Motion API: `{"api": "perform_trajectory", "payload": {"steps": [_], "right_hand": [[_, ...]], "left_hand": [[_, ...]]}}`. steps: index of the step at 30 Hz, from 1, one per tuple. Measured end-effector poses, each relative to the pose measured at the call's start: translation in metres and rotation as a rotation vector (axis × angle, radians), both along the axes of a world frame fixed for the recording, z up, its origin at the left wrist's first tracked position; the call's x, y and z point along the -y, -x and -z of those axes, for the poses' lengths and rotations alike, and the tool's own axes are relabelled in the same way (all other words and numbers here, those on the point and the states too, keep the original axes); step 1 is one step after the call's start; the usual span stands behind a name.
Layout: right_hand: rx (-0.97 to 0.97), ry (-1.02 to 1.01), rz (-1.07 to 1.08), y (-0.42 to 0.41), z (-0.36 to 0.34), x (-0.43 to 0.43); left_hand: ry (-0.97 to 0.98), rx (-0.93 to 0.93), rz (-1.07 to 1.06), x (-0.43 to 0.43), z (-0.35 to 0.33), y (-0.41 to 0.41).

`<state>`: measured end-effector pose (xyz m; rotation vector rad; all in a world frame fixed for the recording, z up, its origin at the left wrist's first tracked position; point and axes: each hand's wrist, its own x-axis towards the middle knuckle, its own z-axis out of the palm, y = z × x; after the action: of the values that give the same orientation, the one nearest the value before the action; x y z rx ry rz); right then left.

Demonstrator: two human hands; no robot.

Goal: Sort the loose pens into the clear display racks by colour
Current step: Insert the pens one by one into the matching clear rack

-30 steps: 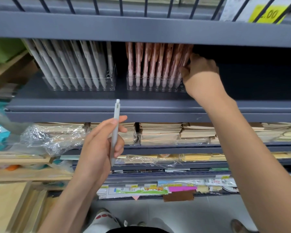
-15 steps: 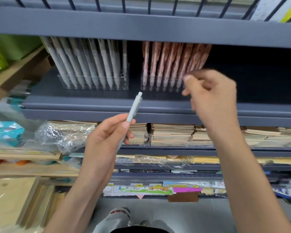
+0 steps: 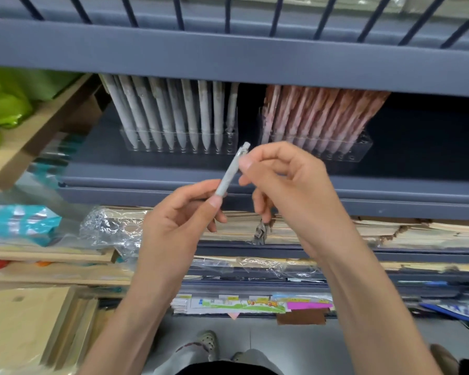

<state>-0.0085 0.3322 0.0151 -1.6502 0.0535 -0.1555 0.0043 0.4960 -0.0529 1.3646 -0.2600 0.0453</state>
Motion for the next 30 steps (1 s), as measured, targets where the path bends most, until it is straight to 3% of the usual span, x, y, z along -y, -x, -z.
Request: {"api": "perform_trajectory", "payload": {"steps": [6, 10, 14, 18, 22, 25, 30], "right_hand": [[-0.046, 0.029, 0.085, -0.018, 0.003, -0.021], [0.027, -0.005, 0.118, -0.028, -0.001, -0.025], [0.189, -0.009, 0.378, -0.038, -0.009, -0.015], [0.231, 0.240, 0.677, -0.043, -0.006, -0.007], [0.291, 0.487, 0.685, -0.056, -0.003, -0.013], [0.398, 0.500, 0.610, -0.069, -0.003, -0.022], [0.271, 0.588, 0.499, -0.098, -0.008, -0.023]], "left_hand": [[-0.051, 0.034, 0.001, -0.018, -0.011, -0.015], [-0.177, 0.103, 0.038, -0.026, -0.016, -0.022], [-0.724, 0.509, -0.110, -0.040, -0.005, -0.041], [-1.115, 0.758, -0.233, -0.039, 0.015, -0.051], [-1.172, 0.828, -0.326, -0.033, 0.027, -0.051], [-1.152, 0.838, -0.361, -0.032, 0.030, -0.051], [-1.122, 0.848, -0.420, -0.029, 0.036, -0.052]]}}
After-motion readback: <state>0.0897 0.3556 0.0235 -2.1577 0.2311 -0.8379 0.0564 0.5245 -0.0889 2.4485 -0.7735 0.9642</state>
